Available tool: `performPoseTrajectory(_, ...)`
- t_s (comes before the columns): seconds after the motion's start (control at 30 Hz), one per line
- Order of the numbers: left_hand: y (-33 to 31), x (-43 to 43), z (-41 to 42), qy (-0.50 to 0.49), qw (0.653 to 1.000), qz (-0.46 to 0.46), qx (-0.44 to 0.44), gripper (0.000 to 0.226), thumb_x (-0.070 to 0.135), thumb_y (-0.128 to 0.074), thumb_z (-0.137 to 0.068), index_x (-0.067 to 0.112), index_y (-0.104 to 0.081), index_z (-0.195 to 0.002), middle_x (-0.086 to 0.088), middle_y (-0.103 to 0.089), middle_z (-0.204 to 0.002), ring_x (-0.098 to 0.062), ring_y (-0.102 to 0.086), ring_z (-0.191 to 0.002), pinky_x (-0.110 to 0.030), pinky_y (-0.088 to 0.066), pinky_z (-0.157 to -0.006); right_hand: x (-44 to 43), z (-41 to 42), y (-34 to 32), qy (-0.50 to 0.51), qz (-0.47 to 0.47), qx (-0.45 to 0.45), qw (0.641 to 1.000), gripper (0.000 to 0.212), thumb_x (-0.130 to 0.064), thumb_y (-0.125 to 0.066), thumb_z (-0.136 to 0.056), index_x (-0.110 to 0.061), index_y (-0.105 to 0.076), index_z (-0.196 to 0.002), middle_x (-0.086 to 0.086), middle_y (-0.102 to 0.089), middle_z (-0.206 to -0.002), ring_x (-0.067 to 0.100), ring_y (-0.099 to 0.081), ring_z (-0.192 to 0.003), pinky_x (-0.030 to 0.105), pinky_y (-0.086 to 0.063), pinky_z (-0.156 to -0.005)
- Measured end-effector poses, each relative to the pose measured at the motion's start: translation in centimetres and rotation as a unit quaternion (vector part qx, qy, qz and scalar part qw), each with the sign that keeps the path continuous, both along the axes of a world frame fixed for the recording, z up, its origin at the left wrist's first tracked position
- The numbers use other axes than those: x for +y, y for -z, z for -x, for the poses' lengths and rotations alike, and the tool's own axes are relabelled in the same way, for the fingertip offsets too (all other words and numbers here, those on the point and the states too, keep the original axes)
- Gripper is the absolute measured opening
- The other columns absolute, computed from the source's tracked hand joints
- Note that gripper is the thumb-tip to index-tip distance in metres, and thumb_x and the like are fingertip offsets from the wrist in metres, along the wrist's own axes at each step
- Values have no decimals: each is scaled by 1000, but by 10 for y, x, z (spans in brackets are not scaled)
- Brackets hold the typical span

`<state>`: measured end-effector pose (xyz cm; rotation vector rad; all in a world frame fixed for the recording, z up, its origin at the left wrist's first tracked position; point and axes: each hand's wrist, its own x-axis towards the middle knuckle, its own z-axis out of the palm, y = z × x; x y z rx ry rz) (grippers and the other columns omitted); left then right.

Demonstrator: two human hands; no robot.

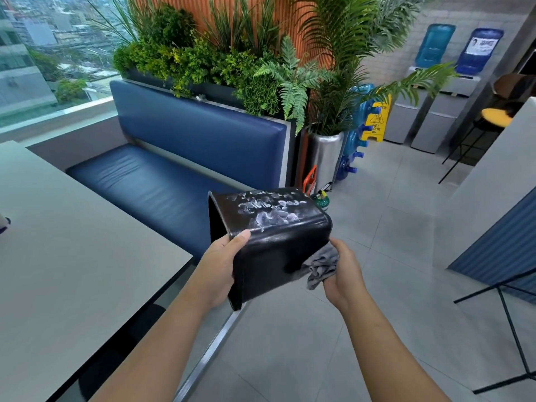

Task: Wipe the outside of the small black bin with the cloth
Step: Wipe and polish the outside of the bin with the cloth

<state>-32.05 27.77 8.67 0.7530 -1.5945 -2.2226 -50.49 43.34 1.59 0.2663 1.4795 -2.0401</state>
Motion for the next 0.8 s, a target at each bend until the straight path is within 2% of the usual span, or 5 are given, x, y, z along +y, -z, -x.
performPoseTrajectory(0.1,9,-3,-2,4,997,-73,23,49,14,-71,-89,10,-66,-138,-13,-76,-129,-26,-76,-109,-33,-64,-85,-3,2,1,-2,5,-5,1000,65,-44,-80,-74,-15,-64,-129,13,-76,-118,32,-75,-105,49,-60,-95)
performPoseTrajectory(0.27,5,-8,-7,-26,985,-172,2,51,28,-64,-84,6,-71,-129,-14,-78,-111,-27,-76,-86,-32,-63,-75,-8,-7,10,-19,-18,-1,1000,70,-48,-81,-67,-19,-65,-129,10,-74,-123,33,-72,-112,53,-57,-100)
performPoseTrajectory(0.4,-4,-15,-8,-55,981,-184,-15,51,50,-54,-101,12,-78,-126,-17,-77,-127,-36,-75,-110,-44,-57,-99,-11,-27,12,-37,-16,-29,999,64,-41,-75,-67,-8,-66,-121,11,-74,-115,31,-71,-99,37,-58,-71)
performPoseTrajectory(0.57,-9,-31,-20,-54,978,-196,-38,39,35,-59,-101,7,-80,-119,-16,-77,-121,-34,-77,-101,-47,-61,-96,-9,-46,25,-18,-32,-48,998,65,-39,-70,-64,-4,-60,-119,27,-67,-111,30,-59,-67,32,-47,-52)
performPoseTrajectory(0.8,-14,-21,-15,-165,971,-147,-89,47,55,-59,-103,18,-78,-125,-8,-82,-115,-31,-79,-95,-48,-61,-94,-8,-64,39,-28,-52,0,998,10,-20,-61,-89,-24,-59,-80,18,-57,-89,27,-50,-63,33,-40,-55)
